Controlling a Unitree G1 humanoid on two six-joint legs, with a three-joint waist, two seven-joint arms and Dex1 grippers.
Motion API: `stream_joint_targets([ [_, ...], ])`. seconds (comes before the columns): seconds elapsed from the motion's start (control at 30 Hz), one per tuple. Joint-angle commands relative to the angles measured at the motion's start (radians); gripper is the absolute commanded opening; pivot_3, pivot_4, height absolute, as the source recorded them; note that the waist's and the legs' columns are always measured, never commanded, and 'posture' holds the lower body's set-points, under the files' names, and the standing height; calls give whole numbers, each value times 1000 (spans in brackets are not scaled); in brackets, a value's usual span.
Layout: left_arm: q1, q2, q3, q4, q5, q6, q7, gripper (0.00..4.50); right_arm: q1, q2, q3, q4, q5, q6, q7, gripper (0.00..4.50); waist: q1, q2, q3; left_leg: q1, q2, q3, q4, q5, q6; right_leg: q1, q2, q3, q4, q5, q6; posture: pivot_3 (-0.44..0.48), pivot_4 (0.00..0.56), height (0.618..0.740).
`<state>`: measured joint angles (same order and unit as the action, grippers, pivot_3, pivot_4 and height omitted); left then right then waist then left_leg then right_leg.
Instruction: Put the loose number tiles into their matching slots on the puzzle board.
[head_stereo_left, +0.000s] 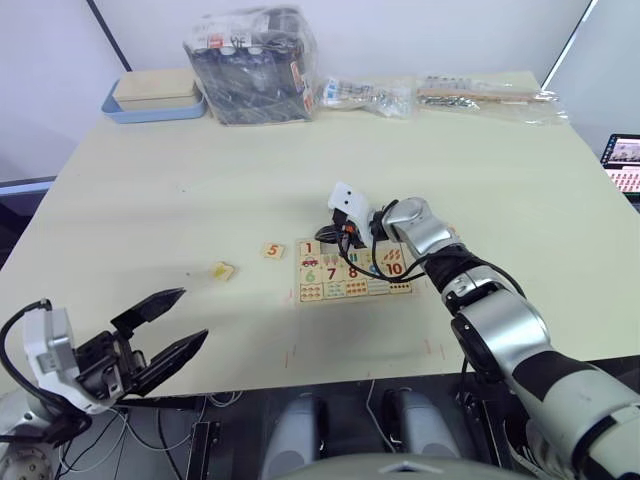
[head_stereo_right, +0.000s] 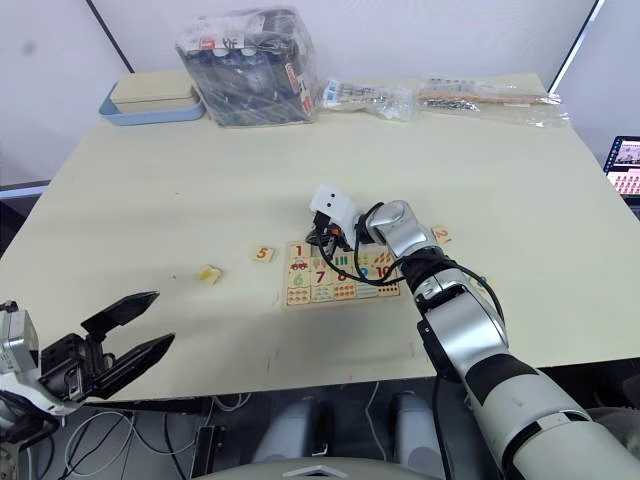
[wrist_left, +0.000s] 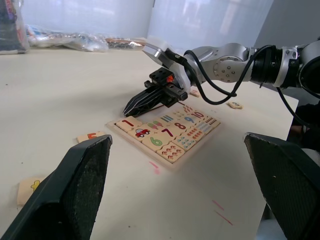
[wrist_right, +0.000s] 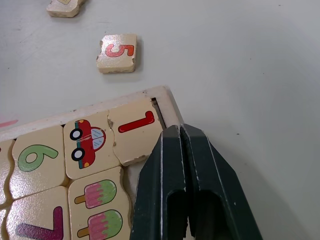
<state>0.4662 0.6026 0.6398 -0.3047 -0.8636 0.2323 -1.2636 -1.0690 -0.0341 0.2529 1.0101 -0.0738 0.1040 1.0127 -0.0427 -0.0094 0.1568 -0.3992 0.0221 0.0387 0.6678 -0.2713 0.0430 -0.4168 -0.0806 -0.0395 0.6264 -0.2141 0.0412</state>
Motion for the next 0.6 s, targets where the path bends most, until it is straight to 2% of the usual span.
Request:
stream_joint_targets([
  [0.03, 5, -2, 10, -32, -6, -19, -1, 4500, -12, 4, -9, -17, 7, -9, 5, 43, 0, 0, 0, 0, 0, 0, 0, 0, 0, 0, 0, 0, 0, 0, 0, 0, 150, 740],
  [0.23, 4, -4, 7, -30, -4, -21, 0, 4500, -12, 4, -9, -20, 7, -9, 10, 43, 0, 0, 0, 0, 0, 0, 0, 0, 0, 0, 0, 0, 0, 0, 0, 0, 150, 740],
  [0.37, 3, -7, 2, -30, 1, -24, 3, 4500, 3, -28, -35, -85, 37, -15, 34, 43, 1, 0, 0, 0, 0, 0, 0, 0, 0, 0, 0, 0, 0, 0, 0, 0, 150, 740],
  [0.47, 5, -9, -2, -28, 6, -28, 4, 4500, 45, -65, -51, -190, 80, 10, 93, 43, 3, 0, 0, 0, 0, 0, 0, 0, 0, 0, 0, 0, 0, 0, 0, 0, 150, 740],
  [0.6, 6, -13, -7, -18, 20, -37, 8, 4500, 183, -140, -64, -455, 150, 34, 168, 43, 4, -2, -1, 0, 0, 0, 0, 0, 0, 1, 0, 0, 0, 0, 0, 0, 150, 740],
])
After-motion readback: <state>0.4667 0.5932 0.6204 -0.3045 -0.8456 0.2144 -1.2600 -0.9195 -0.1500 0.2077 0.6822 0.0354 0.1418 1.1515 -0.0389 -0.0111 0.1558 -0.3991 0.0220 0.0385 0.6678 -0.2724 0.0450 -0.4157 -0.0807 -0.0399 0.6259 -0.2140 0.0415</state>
